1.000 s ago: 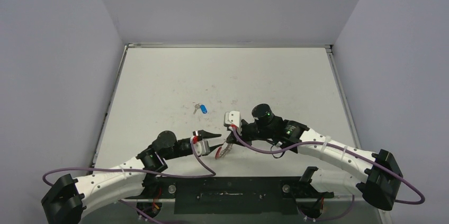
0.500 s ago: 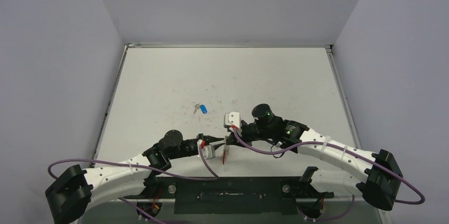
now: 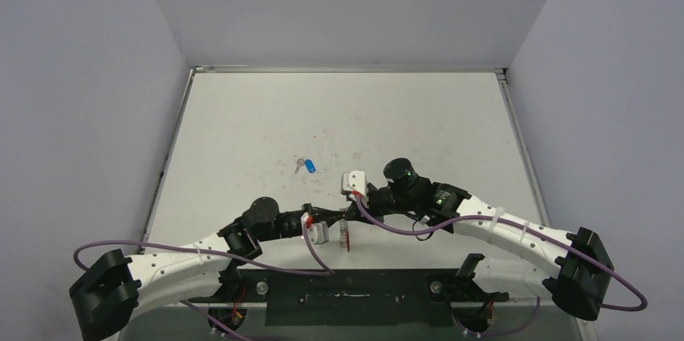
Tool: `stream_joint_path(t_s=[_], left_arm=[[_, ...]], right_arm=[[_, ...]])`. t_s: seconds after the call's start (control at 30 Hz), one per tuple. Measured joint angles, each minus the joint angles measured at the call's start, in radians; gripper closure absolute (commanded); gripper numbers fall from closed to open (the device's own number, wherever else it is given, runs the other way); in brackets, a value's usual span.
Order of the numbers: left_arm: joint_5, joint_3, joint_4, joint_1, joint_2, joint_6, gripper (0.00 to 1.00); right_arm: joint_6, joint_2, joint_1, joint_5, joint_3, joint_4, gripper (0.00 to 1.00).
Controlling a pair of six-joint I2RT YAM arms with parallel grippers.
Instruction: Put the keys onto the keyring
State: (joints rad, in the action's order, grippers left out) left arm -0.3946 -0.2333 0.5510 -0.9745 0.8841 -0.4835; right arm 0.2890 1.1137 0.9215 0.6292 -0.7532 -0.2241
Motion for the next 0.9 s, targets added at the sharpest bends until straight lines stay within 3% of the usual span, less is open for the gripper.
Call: stream_joint_path(t_s=[0.13, 0.2, 0.27, 0.33, 0.4, 0.63, 0.9], left_arm=[[0.0, -0.01, -0.019, 0.0, 0.0, -0.008, 1.0], [0.002, -0.02, -0.04, 0.0, -0.004, -0.008, 1.0], [0.009, -0.032, -0.069, 0.0, -0.019, -0.005, 1.0], [0.023, -0.041, -0.106, -0.002, -0.043, 0.002, 1.0], [0.039, -0.063, -0.161, -0.002, -0.07, 0.014, 1.0], [0.086, -0.223, -0.406, -0.002, -0.097, 0.083, 1.0], [0.134, -0.488, -0.764, -0.005, 0.034, 0.162, 1.0]], right_arm=[[0.003, -0.002, 0.0, -0.002, 0.0, -0.002, 0.97], [0.003, -0.006, 0.0, -0.009, 0.0, -0.001, 0.7], [-0.006, -0.016, 0.0, -0.031, 0.002, 0.008, 0.53], [-0.015, -0.037, 0.0, -0.059, 0.013, 0.029, 0.41], [-0.02, -0.069, 0.0, -0.092, 0.033, 0.053, 0.36], [-0.009, -0.193, 0.0, -0.199, 0.082, 0.098, 0.37], [0.038, -0.177, 0.0, -0.193, 0.085, 0.103, 0.48]])
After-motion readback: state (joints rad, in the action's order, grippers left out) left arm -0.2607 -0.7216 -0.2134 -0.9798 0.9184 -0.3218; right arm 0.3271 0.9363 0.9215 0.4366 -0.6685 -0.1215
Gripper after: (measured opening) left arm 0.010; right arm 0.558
